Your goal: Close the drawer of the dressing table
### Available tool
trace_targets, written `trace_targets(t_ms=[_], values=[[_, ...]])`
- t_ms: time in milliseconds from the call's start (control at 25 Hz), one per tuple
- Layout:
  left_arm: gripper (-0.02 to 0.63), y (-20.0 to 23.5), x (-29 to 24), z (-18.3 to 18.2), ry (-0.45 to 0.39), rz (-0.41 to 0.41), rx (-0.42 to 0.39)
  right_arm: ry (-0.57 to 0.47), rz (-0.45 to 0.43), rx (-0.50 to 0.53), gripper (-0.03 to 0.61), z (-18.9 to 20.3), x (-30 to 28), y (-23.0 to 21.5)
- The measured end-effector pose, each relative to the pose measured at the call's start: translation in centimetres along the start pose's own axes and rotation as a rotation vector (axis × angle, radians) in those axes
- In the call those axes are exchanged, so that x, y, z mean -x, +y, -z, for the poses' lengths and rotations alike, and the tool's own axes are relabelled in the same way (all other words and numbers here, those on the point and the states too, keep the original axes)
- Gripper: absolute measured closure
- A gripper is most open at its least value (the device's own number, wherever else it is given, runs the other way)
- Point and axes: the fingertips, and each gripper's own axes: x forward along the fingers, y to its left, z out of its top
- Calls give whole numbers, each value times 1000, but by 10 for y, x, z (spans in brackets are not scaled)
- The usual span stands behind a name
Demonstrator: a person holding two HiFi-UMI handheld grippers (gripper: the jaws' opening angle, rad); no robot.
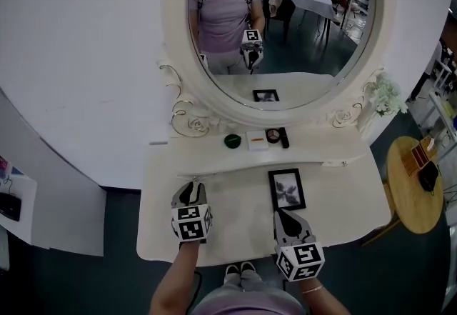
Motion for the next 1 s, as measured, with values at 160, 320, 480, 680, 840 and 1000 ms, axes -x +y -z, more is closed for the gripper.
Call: trace_targets(t_ms=[160,320,480,680,840,1000], values=[[529,-10,19,-7,-48,42,15,-10,-12,5,575,-5,0,2],[544,-18,39,-13,-87,76,29,-16,-28,4,575,-6,0,6],[556,-26,60,-17,-116,99,43,-20,-53,8,575,-8,-1,12],[571,-33,80,-19,-135,136,52,-28,-84,23,575,-11,-3,20],[594,-38,96,-18,-148,147,56,-27,-112,27,575,-12,-2,27],[608,-41,109,-17,-165,149,63,-22,-127,36,575,-11,-2,30]])
